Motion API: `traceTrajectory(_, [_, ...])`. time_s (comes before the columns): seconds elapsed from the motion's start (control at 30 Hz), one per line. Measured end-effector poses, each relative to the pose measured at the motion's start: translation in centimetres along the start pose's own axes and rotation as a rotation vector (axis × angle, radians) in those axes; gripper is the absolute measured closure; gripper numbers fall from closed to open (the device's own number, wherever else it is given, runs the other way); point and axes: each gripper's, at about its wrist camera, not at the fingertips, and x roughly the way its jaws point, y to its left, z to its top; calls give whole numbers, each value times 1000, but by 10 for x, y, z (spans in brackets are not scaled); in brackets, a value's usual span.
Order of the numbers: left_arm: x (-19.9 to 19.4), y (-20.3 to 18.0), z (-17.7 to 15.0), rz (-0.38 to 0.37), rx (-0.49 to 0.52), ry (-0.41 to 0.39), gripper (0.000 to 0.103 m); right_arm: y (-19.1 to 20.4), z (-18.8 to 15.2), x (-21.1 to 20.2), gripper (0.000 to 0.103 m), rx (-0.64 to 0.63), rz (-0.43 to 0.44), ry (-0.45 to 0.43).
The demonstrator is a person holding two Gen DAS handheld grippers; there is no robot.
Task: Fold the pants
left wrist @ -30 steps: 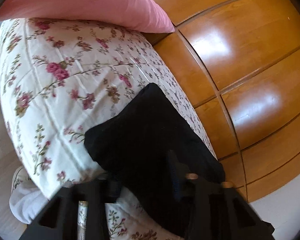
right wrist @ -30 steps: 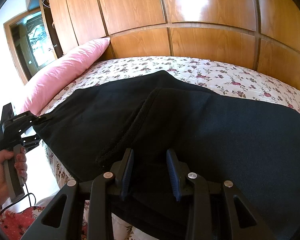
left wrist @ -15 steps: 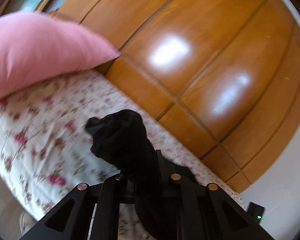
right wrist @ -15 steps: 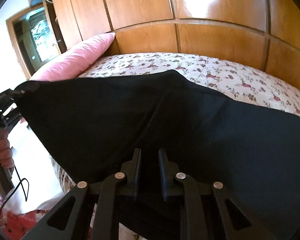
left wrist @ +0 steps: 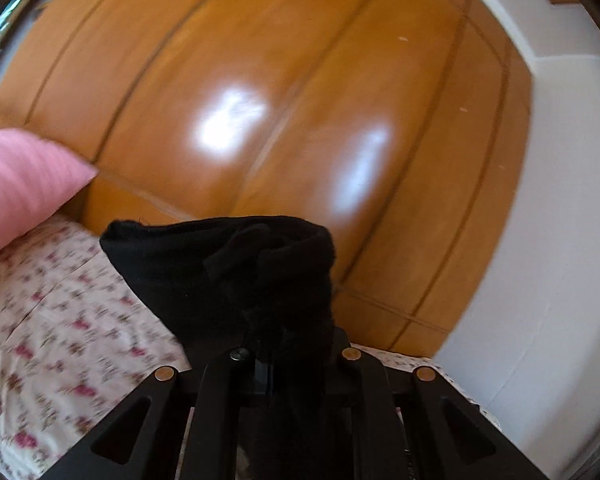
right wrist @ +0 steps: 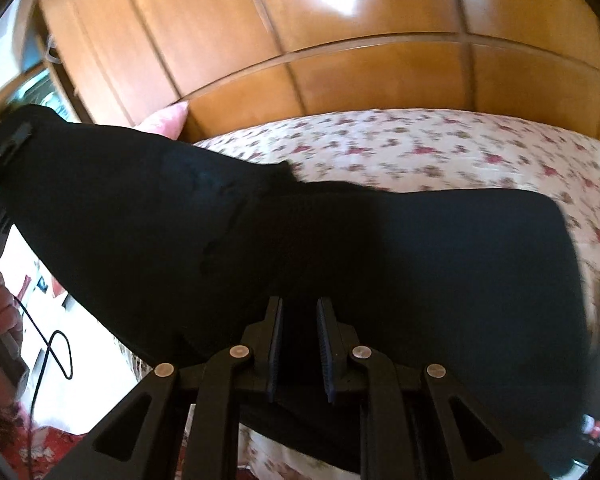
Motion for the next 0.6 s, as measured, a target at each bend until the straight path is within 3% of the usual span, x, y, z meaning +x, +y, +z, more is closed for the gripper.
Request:
traceTrajectory(0.17, [22, -42, -4, -122, 69, 35, 90, -28, 4, -24, 85, 26, -98, 6])
traceTrajectory(0.3, [42, -75, -20, -203, 140, 95, 90, -56, 6, -40, 85, 102, -114, -11])
traceTrajectory(0.6, [103, -148, -104, -348, 324, 332, 90, -89, 17, -90, 85, 195, -163, -139])
